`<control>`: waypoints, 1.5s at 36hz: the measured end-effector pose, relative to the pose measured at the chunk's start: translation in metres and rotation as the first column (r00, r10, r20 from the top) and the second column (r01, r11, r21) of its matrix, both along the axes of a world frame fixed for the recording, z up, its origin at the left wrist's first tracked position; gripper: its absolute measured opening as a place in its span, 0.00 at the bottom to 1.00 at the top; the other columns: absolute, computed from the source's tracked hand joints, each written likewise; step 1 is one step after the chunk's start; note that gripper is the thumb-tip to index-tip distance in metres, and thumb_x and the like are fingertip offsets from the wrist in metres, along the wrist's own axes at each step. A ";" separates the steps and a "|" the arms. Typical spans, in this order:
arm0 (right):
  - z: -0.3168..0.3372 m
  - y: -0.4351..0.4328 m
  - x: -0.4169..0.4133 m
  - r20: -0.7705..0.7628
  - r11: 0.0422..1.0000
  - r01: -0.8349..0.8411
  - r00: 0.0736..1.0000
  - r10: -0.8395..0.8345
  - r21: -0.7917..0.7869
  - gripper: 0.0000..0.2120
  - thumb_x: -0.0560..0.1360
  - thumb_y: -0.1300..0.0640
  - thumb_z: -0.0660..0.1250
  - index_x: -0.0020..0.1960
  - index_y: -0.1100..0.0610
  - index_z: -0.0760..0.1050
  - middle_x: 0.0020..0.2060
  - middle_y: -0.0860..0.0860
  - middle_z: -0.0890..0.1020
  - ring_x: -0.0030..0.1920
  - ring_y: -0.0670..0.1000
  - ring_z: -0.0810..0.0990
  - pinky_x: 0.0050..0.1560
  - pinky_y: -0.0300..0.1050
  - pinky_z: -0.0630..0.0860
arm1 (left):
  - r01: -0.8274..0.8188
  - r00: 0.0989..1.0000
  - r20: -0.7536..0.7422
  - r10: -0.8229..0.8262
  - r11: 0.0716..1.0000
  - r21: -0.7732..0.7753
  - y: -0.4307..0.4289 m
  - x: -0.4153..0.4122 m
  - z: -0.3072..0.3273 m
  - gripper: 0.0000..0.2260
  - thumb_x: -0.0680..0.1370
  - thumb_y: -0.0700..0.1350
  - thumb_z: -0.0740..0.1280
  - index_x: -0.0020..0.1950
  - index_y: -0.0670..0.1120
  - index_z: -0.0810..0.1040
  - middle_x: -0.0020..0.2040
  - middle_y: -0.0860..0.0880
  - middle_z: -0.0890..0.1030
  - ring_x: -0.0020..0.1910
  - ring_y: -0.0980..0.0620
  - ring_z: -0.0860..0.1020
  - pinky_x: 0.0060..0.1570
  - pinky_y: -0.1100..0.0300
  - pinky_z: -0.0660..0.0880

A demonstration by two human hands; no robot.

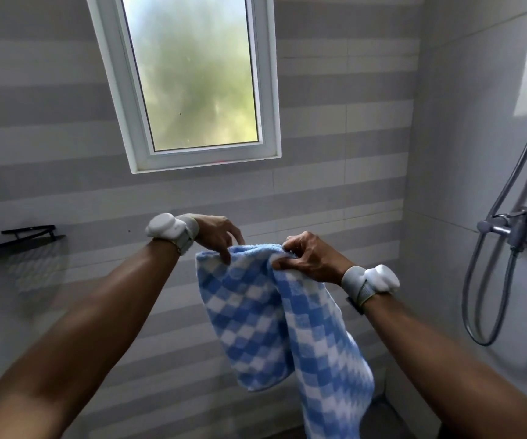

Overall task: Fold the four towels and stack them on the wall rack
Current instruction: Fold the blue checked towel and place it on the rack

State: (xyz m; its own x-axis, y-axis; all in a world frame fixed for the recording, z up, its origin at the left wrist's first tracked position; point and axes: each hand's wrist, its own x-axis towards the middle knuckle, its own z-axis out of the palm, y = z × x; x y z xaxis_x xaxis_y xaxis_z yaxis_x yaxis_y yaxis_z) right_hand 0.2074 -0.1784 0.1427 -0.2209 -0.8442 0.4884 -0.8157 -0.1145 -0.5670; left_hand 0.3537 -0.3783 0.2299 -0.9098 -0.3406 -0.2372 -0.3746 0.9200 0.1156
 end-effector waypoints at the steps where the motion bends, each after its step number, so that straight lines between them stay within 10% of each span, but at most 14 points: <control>1: 0.001 0.000 0.000 -0.022 1.000 0.003 1.000 -0.003 0.001 0.18 0.73 0.50 0.76 0.28 0.43 0.72 0.29 0.43 0.72 0.30 0.42 0.69 0.36 0.37 0.66 | 0.035 0.999 0.003 -0.035 0.999 0.042 0.005 -0.002 -0.004 0.23 0.69 0.46 0.77 0.63 0.53 0.79 0.52 0.47 0.85 0.45 0.54 0.79 0.56 0.56 0.76; 12: 0.011 0.016 -0.008 -0.097 0.996 0.038 0.995 -0.030 0.084 0.07 0.72 0.48 0.76 0.38 0.49 0.82 0.33 0.44 0.79 0.33 0.41 0.74 0.36 0.39 0.72 | 0.150 0.979 0.050 -0.198 0.864 0.481 0.048 -0.024 -0.005 0.22 0.71 0.45 0.77 0.64 0.49 0.79 0.59 0.48 0.83 0.61 0.49 0.80 0.63 0.54 0.76; 23: 0.010 0.027 -0.013 -0.091 0.993 0.087 0.993 -0.080 0.084 0.10 0.71 0.46 0.76 0.38 0.51 0.82 0.35 0.46 0.80 0.35 0.42 0.74 0.37 0.41 0.71 | 0.266 0.964 -0.034 -0.265 0.963 0.041 0.057 -0.046 0.001 0.02 0.74 0.48 0.74 0.45 0.52 0.85 0.39 0.55 0.84 0.38 0.60 0.78 0.48 0.60 0.78; 31: 0.004 0.030 -0.016 0.142 0.994 0.002 0.990 -0.018 0.109 0.23 0.71 0.39 0.73 0.45 0.61 0.84 0.42 0.62 0.85 0.38 0.49 0.80 0.40 0.59 0.78 | 0.303 0.951 -0.005 -0.310 0.932 -0.198 0.056 -0.047 0.049 0.06 0.75 0.50 0.73 0.50 0.52 0.86 0.45 0.54 0.86 0.40 0.58 0.78 0.51 0.61 0.74; 39: -0.017 0.039 -0.029 0.255 0.974 -0.022 0.966 -0.037 0.226 0.17 0.72 0.42 0.74 0.47 0.57 0.86 0.47 0.58 0.87 0.46 0.53 0.85 0.50 0.58 0.80 | 0.262 0.960 -0.032 -0.277 0.937 -0.230 0.027 -0.038 0.074 0.06 0.74 0.46 0.74 0.49 0.48 0.86 0.44 0.50 0.86 0.38 0.58 0.76 0.48 0.62 0.75; 48: -0.044 0.051 -0.049 0.174 0.921 0.071 0.974 -0.148 0.383 0.09 0.77 0.48 0.71 0.41 0.49 0.85 0.33 0.40 0.79 0.33 0.40 0.71 0.38 0.40 0.68 | 0.052 0.991 -0.119 -0.065 0.992 -0.113 -0.051 0.000 0.073 0.02 0.73 0.43 0.76 0.43 0.47 0.85 0.34 0.54 0.81 0.28 0.62 0.74 0.35 0.69 0.74; 54: -0.032 0.037 -0.043 0.017 0.937 0.136 0.989 -0.150 0.321 0.13 0.76 0.47 0.71 0.33 0.47 0.81 0.30 0.46 0.74 0.31 0.42 0.69 0.34 0.41 0.67 | -0.103 0.992 -0.081 0.096 0.992 -0.079 -0.081 0.010 0.042 0.03 0.71 0.42 0.77 0.40 0.47 0.85 0.32 0.52 0.80 0.29 0.58 0.75 0.34 0.65 0.75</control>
State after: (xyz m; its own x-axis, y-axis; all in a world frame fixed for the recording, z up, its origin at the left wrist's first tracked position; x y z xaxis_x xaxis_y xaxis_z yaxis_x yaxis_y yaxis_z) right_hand 0.1639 -0.1416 0.1110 -0.3648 -0.9119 0.1881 -0.7859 0.1932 -0.5875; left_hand 0.3640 -0.4594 0.2717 -0.8848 -0.4458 -0.1351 -0.4576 0.8861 0.0730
